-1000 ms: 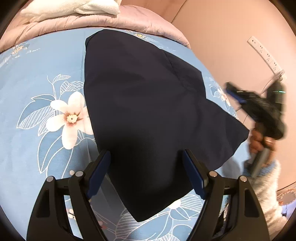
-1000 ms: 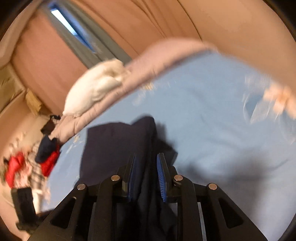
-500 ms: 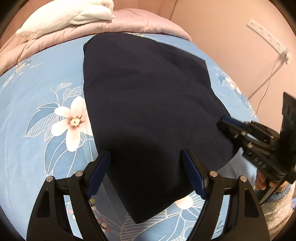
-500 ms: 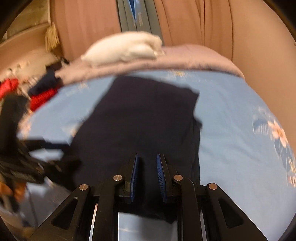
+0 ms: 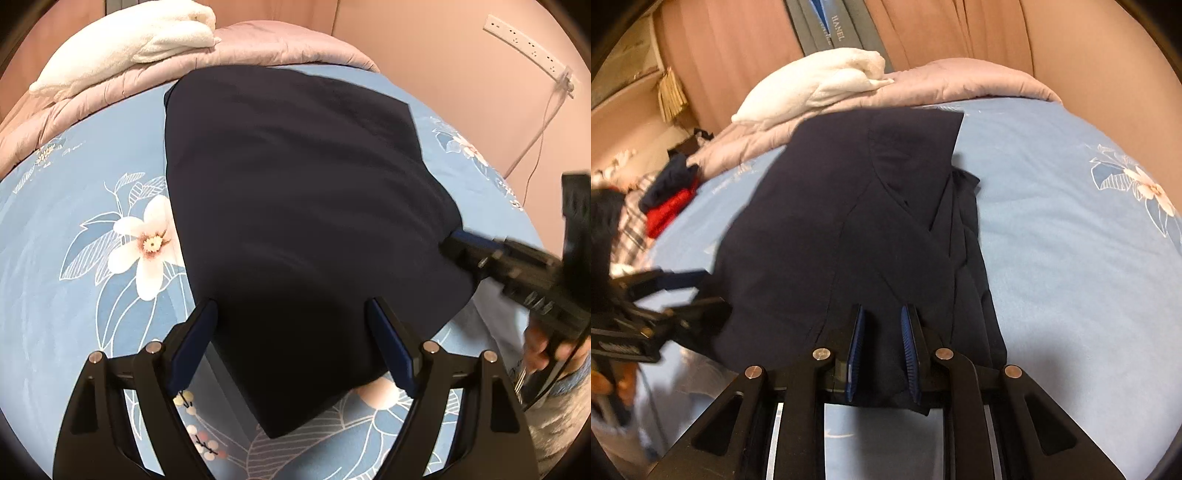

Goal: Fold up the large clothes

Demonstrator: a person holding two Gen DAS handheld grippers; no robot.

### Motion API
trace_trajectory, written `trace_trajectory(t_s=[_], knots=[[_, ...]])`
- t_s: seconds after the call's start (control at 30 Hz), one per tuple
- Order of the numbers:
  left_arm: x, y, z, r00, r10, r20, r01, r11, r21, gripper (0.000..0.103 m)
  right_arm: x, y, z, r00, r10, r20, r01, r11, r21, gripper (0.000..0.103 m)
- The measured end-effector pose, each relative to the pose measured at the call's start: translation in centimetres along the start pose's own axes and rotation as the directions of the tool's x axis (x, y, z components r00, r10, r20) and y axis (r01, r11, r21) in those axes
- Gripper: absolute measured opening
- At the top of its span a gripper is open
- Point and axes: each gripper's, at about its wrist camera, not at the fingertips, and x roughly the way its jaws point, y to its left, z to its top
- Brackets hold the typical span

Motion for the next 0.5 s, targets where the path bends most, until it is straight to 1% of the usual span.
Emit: trace_trajectory(t_s=[0.1,0.13,0.23,0.33,0.37,0.43,0.5], knots=[[-0.4,-0.3,-0.1,1.0,0.012,0.009,-0.012,1.0,0.025,0.08,-1.9,0.2,1.5,0.997,0.043,0.057,-0.044,0.999,0.01,0.023],[-0.3,-0.5,-0.2,1.0,0.021,0.009,-0.021,0.999,0.04,0.08,-2.4,0.3,2.4,0.996,0.05,0.079,-0.051,0.999,0.006,0.026],[-0.1,-1.0,-0.4,0.999,0.033,0.012,-0.033,0.997,0.068,0.08,-2.2,0.5,5.2,0.994,0.039,0.099,-0.041,0.999,0.023,0.028],[0.0,-1.2,-0.6,0.999,0.045,0.018,-0.046,0.995,0.085,0.08,-0.2,0.6,8.1,0.994,0.042,0.1,-0.047,0.998,0.045,0.028],[0.0,-1.3,-0.7,0.999,0.044,0.02,-0.045,0.995,0.086,0.08,0.5,0.5,8.6,0.995,0.042,0.092,-0.047,0.998,0.051,0.028],[0.1,-1.2,-0.8,0.999,0.038,0.02,-0.04,0.995,0.088,0.08,3.2,0.3,10.1,0.998,0.024,0.058,-0.029,0.996,0.085,0.028],[0.1,-1.1,-0.9,0.999,0.034,0.022,-0.036,0.995,0.091,0.08,5.2,0.0,10.8,1.0,0.012,0.027,-0.015,0.994,0.107,0.028]])
